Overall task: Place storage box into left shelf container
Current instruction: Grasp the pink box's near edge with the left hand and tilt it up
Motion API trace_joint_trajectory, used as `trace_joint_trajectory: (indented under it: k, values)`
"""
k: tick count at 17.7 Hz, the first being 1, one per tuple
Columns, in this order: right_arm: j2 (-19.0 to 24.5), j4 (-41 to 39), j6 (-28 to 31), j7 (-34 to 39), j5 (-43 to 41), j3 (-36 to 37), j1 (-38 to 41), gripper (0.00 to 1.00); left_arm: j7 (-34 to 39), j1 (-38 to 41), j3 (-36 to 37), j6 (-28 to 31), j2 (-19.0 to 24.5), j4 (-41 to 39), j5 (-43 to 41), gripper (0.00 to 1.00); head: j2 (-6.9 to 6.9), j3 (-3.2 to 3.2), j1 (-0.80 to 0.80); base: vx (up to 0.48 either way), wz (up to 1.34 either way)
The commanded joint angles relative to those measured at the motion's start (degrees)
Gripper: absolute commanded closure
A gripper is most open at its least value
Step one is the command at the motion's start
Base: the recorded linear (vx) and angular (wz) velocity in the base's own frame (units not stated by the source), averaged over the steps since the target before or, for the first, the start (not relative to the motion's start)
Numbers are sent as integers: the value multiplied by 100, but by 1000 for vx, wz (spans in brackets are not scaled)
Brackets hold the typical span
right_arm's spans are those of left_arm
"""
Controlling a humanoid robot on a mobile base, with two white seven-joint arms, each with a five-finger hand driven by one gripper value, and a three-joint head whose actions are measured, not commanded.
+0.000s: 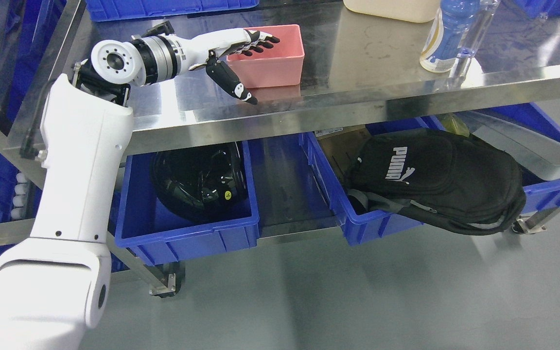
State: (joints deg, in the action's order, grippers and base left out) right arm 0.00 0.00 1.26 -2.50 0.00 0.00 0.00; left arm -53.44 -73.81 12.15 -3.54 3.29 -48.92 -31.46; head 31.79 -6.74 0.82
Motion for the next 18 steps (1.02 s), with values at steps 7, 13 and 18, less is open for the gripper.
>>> trace_joint_trajectory:
  k: [7,13,18]
  values:
    - [-100,-100,-3,4,9,26,52,0,36,-108,-335,-164,-229,1165,-484,37,-1,0,0,0,0]
    - [-100,-100,-3,4,9,26,52,0,0,-116,-1433,-1210,-229,1165,-484,98,-1,0,0,0,16]
    - [-100,-100,-3,4,9,26,52,0,1,-353,-2382,-1500,-229,1112,-257,100,-1,0,0,0,-7]
